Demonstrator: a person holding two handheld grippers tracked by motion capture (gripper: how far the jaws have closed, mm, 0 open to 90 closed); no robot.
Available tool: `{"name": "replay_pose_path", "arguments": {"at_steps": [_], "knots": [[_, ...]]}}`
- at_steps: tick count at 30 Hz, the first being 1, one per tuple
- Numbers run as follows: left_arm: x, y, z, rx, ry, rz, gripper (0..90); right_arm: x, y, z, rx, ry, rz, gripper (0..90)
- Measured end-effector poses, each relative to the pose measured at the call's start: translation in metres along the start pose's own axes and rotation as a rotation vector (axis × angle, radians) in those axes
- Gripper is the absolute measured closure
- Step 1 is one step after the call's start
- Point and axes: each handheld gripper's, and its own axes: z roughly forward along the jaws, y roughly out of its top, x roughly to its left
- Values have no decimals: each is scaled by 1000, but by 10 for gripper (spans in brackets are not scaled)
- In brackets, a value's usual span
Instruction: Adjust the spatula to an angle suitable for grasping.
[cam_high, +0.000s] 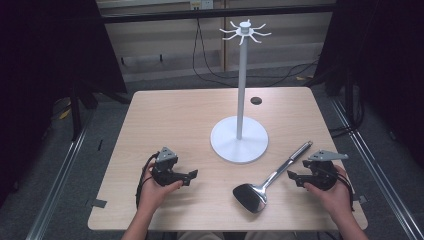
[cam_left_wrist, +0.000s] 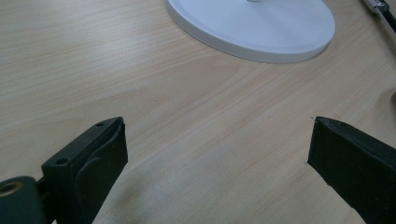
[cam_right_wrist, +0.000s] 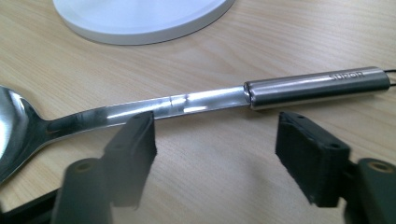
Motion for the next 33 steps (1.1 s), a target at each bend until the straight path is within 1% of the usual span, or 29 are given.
{"name": "replay_pose_path", "arguments": {"at_steps": [1, 3, 4, 5, 6, 7, 8, 9, 10, 11, 12, 13, 14, 15, 16, 17, 19, 23, 26, 28, 29, 30, 32, 33], "knots": [[-1, -1, -1, -4, 8, 1, 46, 1, 1, 1, 8, -1, -7, 366], [-1, -2, -2, 5, 12, 8, 46, 3, 3, 3, 20, -8, -18, 435], [-1, -2, -3, 1, 7, 1, 46, 3, 3, 3, 20, -8, -18, 435], [-1, -3, -3, 6, 11, 5, 47, 3, 3, 4, 29, -10, -28, 479], [-1, -4, -4, 0, 17, 0, 47, 4, 4, 6, 35, -14, -37, 523], [0, -4, -5, 4, 19, 6, 47, 4, 5, 6, 39, -17, -45, 568], [0, -4, -5, 7, 16, 7, 48, 4, 5, 7, 40, -20, -55, 617], [0, -5, -5, 1, 13, -1, 49, 5, 6, 7, 43, -18, -54, 651], [0, -5, -6, 2, 23, 1, 49, 4, 7, 8, 42, -12, -63, 686], [0, -5, -6, 0, 20, 0, 50, 4, 8, 9, 48, -17, -73, 738], [0, -6, -6, 4, 16, 3, 50, 4, 8, 9, 48, -17, -73, 738], [0, -6, -6, 4, 16, 4, 50, 4, 9, 10, 52, -14, -72, 758], [0, -6, -6, 5, 15, 3, 51, 4, 9, 10, 48, -22, -69, 784], [-1, -6, -6, 7, 19, 4, 52, 3, 10, 10, 31, -27, -56, 832], [-1, -6, -6, 8, 20, 6, 52, 3, 10, 10, 31, -27, -56, 832], [-2, -7, -6, 9, 23, 14, 53, 2, 11, 11, 17, -16, -47, 860], [-2, -7, -6, 12, 24, 19, 53, 2, 11, 12, 20, -13, -50, 871], [-1, -7, -6, 15, 23, 19, 55, 4, 11, 15, 50, -22, -59, 900], [-1, -8, -6, 15, 23, 16, 57, 3, 11, 17, 55, -26, -66, 900], [-1, -8, -6, 10, 25, 6, 58, 3, 10, 19, 59, -29, -62, 900], [0, -8, -7, 10, 27, 11, 58, 2, 10, 20, 52, -29, -57, 900], [0, -8, -7, 10, 27, 11, 58, 1, 10, 21, 51, -26, -66, 900], [1, -9, -7, 11, 25, 9, 58, 1, 10, 22, 59, -25, -61, 900], [1, -9, -7, 13, 26, 11, 59, 1, 10, 24, 58, -19, -70, 900]]}}
